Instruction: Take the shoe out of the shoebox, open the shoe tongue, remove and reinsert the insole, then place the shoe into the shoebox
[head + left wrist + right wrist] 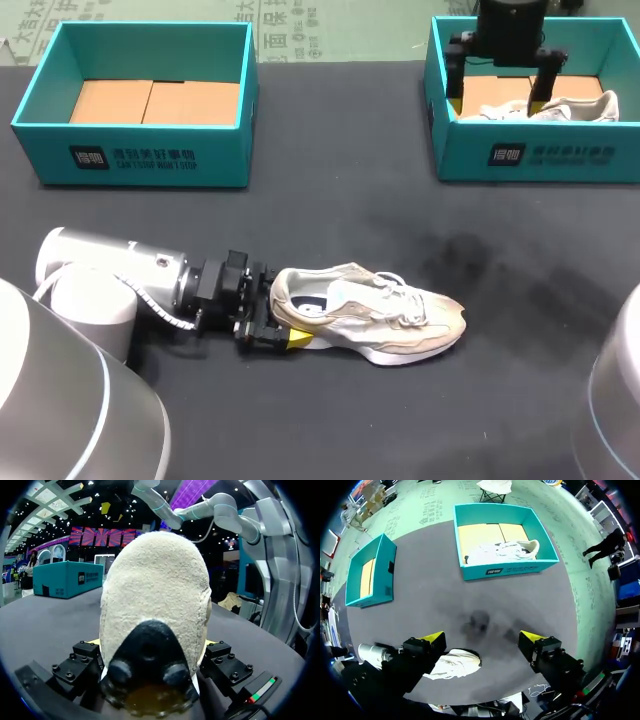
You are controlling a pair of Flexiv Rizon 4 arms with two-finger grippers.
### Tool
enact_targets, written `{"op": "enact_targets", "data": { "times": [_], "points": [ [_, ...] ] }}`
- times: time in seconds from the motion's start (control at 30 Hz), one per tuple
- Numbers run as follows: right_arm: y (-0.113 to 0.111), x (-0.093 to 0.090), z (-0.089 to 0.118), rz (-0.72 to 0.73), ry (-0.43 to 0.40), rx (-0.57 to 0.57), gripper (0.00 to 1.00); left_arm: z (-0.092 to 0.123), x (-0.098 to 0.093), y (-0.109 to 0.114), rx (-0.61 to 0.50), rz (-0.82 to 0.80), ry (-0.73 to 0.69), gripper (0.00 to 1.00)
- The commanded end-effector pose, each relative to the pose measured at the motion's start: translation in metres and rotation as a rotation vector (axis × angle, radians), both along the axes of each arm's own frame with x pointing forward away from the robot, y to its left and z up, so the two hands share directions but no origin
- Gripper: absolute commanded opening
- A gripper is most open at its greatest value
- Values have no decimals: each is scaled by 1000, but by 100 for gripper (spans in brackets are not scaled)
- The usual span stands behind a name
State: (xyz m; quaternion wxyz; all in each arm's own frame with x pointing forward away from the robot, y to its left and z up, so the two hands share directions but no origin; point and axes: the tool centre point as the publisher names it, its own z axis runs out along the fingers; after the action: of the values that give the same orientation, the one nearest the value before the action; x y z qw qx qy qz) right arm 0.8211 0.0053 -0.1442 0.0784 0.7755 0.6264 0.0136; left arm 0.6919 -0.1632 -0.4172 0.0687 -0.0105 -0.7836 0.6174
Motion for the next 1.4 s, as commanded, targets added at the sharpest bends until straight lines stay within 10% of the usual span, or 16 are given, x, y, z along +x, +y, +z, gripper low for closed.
{"op": "enact_targets", "data": {
  "times": [0.03, 0.37, 0.83, 1.4],
  "points": [
    [7, -19, -36, 31, 44, 67, 100, -3, -1, -1, 1, 1, 0, 0],
    [46, -92, -45, 56, 83, 159, 100, -3, -1, -1, 1, 1, 0, 0],
    [46, -92, -45, 56, 83, 159, 100, -3, -1, -1, 1, 1, 0, 0],
    [172, -163, -78, 51, 69, 127, 100, -3, -1, -1, 1, 1, 0, 0]
  ]
}}
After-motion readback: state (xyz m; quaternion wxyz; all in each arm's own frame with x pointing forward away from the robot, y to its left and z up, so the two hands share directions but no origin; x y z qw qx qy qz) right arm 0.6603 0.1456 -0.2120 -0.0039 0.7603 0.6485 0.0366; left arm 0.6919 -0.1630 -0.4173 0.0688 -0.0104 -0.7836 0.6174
